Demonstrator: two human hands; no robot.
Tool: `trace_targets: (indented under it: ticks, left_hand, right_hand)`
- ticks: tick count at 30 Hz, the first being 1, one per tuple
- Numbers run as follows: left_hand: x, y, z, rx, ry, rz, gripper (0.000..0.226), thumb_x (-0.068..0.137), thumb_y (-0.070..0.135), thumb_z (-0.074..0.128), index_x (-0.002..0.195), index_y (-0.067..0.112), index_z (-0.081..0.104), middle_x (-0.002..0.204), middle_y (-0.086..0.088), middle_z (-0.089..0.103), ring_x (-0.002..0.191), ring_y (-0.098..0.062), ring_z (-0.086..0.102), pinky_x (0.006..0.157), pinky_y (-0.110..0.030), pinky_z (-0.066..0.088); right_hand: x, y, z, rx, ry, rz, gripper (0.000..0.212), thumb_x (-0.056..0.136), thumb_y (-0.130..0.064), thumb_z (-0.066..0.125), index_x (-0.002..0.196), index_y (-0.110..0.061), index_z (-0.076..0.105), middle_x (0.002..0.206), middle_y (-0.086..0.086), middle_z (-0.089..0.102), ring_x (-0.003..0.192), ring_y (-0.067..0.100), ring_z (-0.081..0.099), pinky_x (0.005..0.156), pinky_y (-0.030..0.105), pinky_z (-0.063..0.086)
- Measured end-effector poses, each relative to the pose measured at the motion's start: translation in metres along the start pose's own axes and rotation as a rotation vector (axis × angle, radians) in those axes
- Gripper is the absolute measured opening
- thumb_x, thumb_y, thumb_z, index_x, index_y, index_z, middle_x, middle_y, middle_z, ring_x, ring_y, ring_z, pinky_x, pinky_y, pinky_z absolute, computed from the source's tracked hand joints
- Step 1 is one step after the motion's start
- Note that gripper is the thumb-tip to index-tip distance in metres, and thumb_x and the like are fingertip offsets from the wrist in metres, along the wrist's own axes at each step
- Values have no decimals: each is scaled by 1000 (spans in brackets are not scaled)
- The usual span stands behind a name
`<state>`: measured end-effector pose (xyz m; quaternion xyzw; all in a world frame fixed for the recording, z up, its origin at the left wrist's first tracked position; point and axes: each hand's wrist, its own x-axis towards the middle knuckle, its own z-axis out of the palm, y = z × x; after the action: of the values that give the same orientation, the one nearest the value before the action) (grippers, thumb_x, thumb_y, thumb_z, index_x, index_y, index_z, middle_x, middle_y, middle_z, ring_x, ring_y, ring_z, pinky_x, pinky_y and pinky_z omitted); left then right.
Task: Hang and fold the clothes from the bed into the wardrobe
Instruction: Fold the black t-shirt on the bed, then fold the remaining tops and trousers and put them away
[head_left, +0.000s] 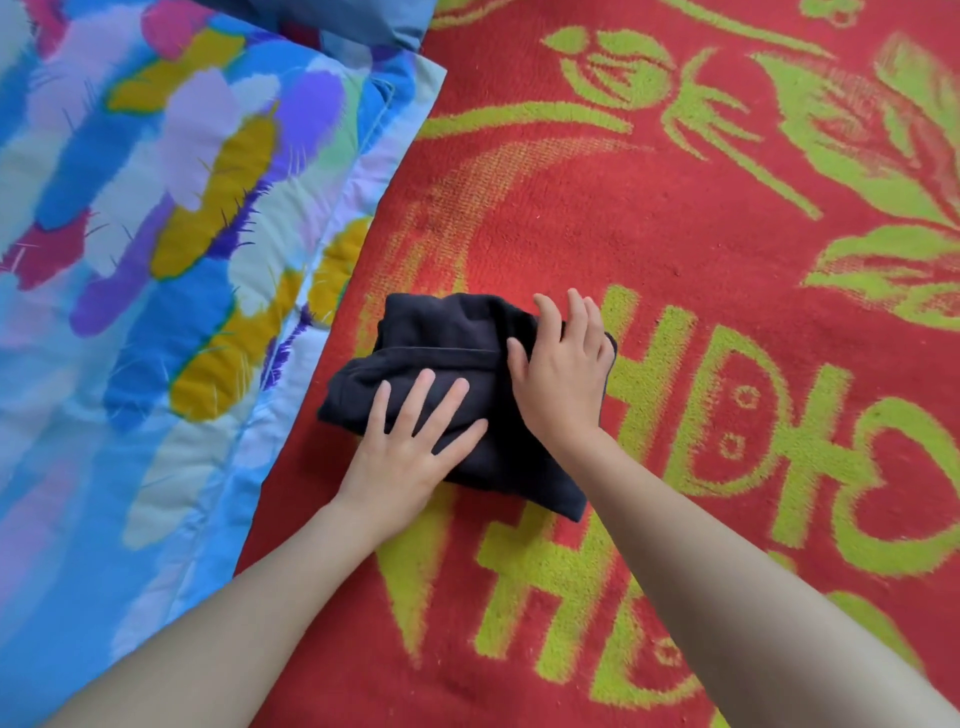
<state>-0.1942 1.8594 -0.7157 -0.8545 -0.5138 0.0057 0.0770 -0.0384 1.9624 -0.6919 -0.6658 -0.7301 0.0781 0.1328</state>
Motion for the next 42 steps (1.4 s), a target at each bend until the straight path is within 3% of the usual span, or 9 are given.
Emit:
trace_targets:
  ticks: [3, 7, 12, 14, 19, 24, 28, 37, 42]
  left_hand:
    - [-1, -5, 2, -49, -132, -23, 122, 36, 34, 91, 141, 29, 30, 153, -18, 23, 131, -47, 31, 95, -65, 35]
    - [-2, -2, 4, -152, -198, -110, 134, 31, 32, 92, 144, 29, 21, 146, -16, 30, 130, -44, 29, 91, -63, 40]
    - [6, -1, 2, -170, -252, -117, 121, 28, 20, 93, 136, 24, 38, 139, -20, 47, 123, -47, 43, 86, -62, 44]
    - [7, -2, -1, -162, -257, -108, 119, 29, 14, 93, 134, 22, 39, 135, -22, 51, 119, -49, 49, 84, -62, 45]
    - [7, -3, -10, -165, -234, -89, 113, 30, 3, 89, 131, 19, 40, 128, -24, 56, 110, -49, 56, 75, -60, 50]
    - [-20, 15, -29, -229, -195, -95, 113, 31, 9, 91, 131, 18, 40, 126, -23, 58, 109, -47, 58, 75, -56, 51]
    - [-58, 46, -53, -311, -133, -188, 110, 32, 6, 89, 130, 14, 41, 123, -24, 59, 107, -46, 59, 77, -53, 53]
    - [-132, 82, -159, -349, 93, -435, 93, 42, -5, 79, 127, 9, 44, 117, -25, 61, 100, -41, 63, 71, -45, 57]
    - [-196, 88, -210, -218, 248, -621, 57, 70, 3, 43, 126, 10, 45, 122, -19, 55, 101, -37, 62, 68, -44, 58]
  right_hand:
    - [-31, 30, -9, -54, 85, -363, 44, 89, -36, 45, 126, -11, 51, 133, 23, 51, 126, 34, 41, 95, 44, 37]
    - [-85, 86, -19, -186, -96, -826, 61, 79, -42, 59, 131, -14, 42, 139, 15, 45, 129, 29, 35, 102, 45, 29]
    - [-87, 88, -17, -302, -248, -731, 66, 73, -8, 39, 136, -26, 34, 134, 10, 55, 127, 28, 43, 89, 59, 44]
    - [-79, 82, -19, -296, -308, -711, 77, 67, -6, 59, 136, -29, 34, 133, 12, 55, 123, 31, 52, 77, 61, 49]
    - [-83, 78, -31, -110, -363, -677, 93, 41, 10, 82, 124, -19, 50, 119, 17, 63, 109, 39, 60, 37, 27, 49]
    - [-100, 79, -60, -50, -272, -811, 47, 78, 4, 36, 121, -12, 44, 111, 21, 65, 104, 41, 62, 63, 37, 58]
    - [-116, 72, -97, -95, -191, -929, 51, 96, 4, 3, 117, -11, 46, 107, 19, 67, 104, 38, 63, 61, 30, 54]
    - [-143, 26, -189, -114, -158, -1274, 44, 98, 0, 11, 123, -10, 45, 117, 21, 62, 115, 42, 56, 77, 41, 55]
    - [-159, -29, -221, -132, -22, -1465, 40, 92, -5, 30, 127, -18, 46, 119, 14, 63, 114, 34, 58, 92, 56, 41]
